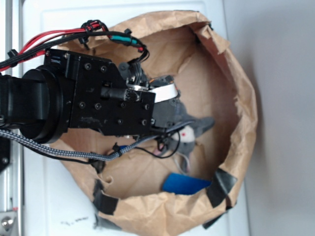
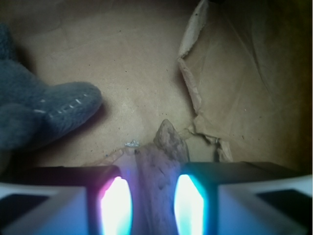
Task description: Grab the wood chip.
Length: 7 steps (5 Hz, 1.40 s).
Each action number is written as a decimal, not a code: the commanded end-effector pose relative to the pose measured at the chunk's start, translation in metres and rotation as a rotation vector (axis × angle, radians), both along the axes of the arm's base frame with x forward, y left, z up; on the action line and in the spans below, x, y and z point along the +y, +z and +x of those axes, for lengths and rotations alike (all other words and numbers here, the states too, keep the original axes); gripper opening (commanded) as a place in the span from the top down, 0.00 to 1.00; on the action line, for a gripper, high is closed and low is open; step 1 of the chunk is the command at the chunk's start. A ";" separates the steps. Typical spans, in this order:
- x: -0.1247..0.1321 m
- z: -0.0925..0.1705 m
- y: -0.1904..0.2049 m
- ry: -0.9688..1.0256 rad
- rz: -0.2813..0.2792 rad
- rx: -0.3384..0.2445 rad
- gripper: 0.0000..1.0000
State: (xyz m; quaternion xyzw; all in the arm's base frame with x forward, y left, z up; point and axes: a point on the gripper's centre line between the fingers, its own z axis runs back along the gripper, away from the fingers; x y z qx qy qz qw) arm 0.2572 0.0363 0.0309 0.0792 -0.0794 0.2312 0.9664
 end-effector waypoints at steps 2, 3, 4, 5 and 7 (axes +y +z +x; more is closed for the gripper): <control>0.008 0.006 0.044 0.019 -0.050 -0.086 1.00; 0.008 0.007 0.047 0.024 -0.058 -0.081 1.00; 0.016 0.007 0.038 -0.041 -0.088 -0.043 0.00; 0.025 0.005 0.035 -0.092 -0.151 -0.008 0.00; 0.038 0.005 0.034 -0.138 -0.221 0.031 0.00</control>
